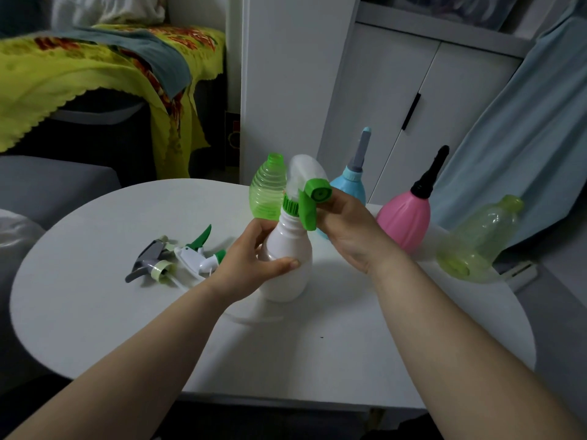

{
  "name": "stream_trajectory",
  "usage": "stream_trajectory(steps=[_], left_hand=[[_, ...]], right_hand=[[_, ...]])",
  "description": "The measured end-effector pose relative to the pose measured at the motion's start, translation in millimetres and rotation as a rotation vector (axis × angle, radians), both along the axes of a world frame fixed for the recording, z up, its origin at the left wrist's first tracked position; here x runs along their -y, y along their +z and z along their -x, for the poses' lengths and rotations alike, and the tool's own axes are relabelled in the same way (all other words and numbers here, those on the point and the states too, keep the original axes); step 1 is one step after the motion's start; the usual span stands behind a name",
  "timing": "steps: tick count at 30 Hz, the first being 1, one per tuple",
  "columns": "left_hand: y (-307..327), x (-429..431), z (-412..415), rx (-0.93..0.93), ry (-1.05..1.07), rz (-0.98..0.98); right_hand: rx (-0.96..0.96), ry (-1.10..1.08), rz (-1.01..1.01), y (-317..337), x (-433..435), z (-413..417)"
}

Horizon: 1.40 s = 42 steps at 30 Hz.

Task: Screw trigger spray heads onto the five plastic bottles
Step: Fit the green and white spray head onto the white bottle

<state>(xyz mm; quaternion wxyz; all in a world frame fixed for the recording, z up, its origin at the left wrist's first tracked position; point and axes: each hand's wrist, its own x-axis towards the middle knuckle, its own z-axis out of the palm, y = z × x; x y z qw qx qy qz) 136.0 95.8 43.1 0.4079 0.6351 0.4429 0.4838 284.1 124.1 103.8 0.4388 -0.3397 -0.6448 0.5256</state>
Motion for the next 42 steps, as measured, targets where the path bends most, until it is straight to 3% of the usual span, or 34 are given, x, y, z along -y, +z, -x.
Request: stream_trajectory(steps=[8,13,15,26,28,33,42], left_hand=[[2.3,-0.6,-0.1,-0.021,0.0,0.0],[4.4,-2.1,2.6,-0.026,-0.04,0.033],[4.4,-3.0,3.0,-0.022,-0.05,0.045],[2.9,-2.9,1.6,0.02,-0.082,0.058],[2.6,-3.9,1.5,0.022,-0.077,0.066],[6.5,-7.8,4.5,-0.017,-0.122,0.103],[6.5,-8.3,2.1,0.017,-0.183,0.086]], right_hand=[[0.002,-0.289,-0.094,-6.6,10.9,12.8],[0.198,0.037,-0.017,14.0,3.9,3.9],[0.206,0.067,0.003,16.1,1.2,3.1],[0.124,-0.324,-0.182,-9.3,12.9,22.5],[0.168,-0.277,-0.153,-2.9,9.9,17.1],[0.153,0.12,0.004,11.1,0.6,-5.0],[0.107,-0.021,-0.089,-5.7,3.6,-1.8]])
